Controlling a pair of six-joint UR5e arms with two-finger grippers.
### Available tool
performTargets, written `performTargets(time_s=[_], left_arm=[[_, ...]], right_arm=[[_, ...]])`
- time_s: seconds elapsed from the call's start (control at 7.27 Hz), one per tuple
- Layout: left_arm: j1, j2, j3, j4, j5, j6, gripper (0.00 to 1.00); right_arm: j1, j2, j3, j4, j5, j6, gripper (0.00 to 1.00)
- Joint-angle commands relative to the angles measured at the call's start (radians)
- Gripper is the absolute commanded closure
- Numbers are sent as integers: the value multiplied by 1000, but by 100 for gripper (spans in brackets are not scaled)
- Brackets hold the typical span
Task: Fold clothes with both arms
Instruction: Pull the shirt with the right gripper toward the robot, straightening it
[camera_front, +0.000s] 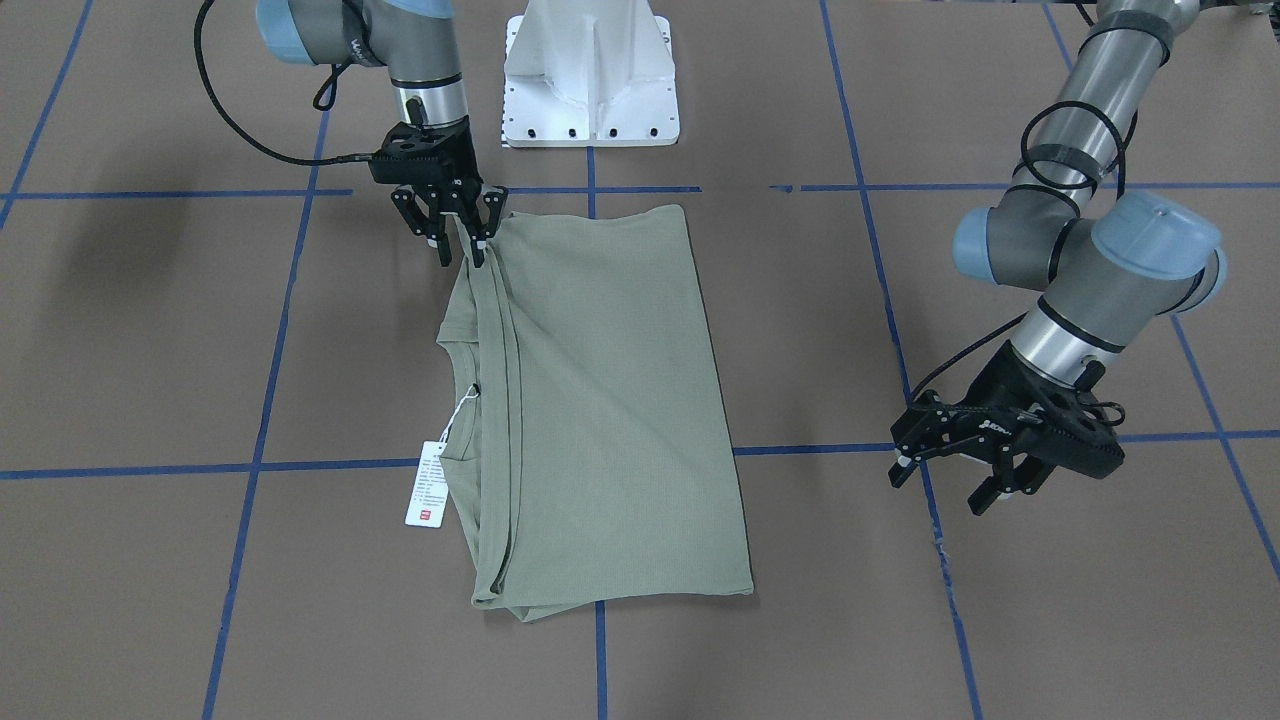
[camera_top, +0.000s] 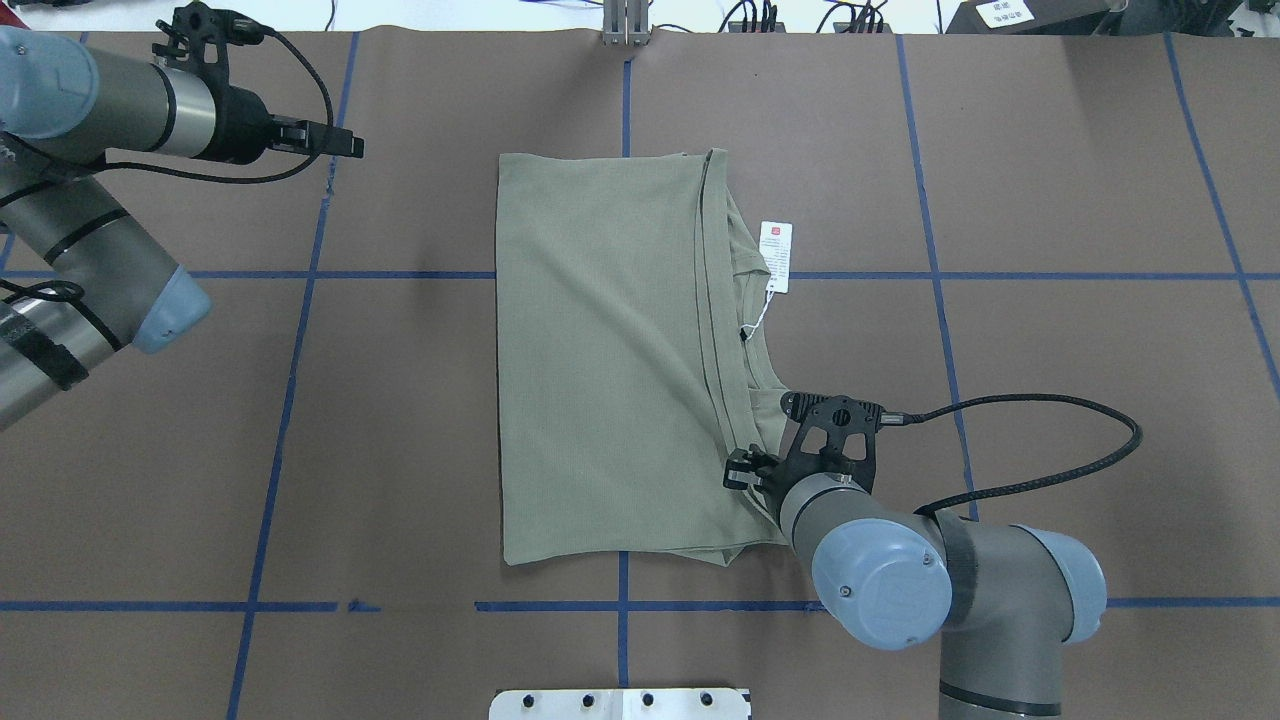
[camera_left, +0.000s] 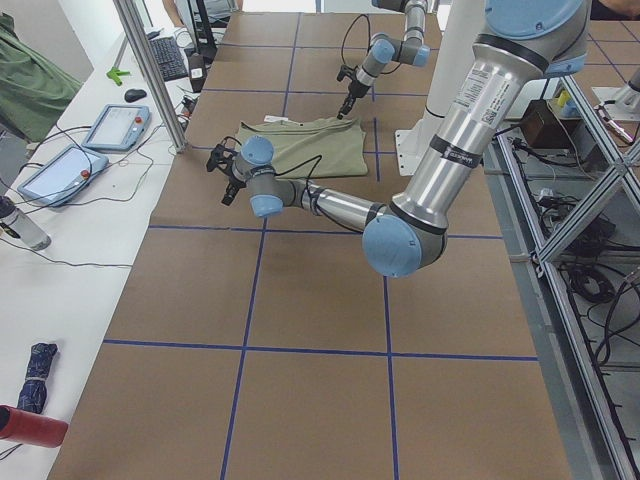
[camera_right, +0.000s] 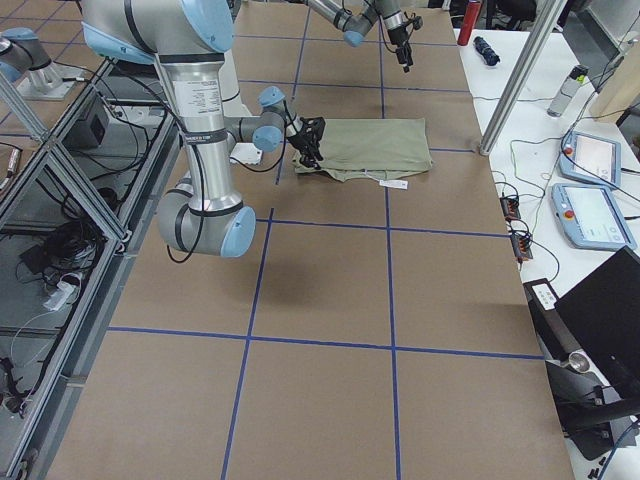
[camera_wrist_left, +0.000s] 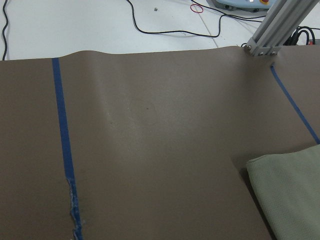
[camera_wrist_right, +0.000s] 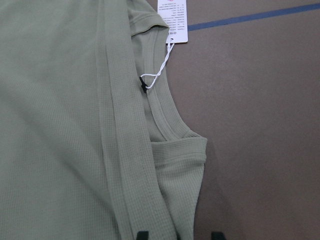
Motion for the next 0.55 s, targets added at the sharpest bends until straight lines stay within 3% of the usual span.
performTargets(time_s=[0.0,0.14,0.41], left_arm=[[4,0,1,0,0,0,0],[5,0,1,0,0,0,0],[5,0,1,0,0,0,0]], right_arm=[[73,92,-22,-101,123,-173,0],[77,170,-46,-206,151,-260,0],[74,200,-54,-352,170,-421,0]])
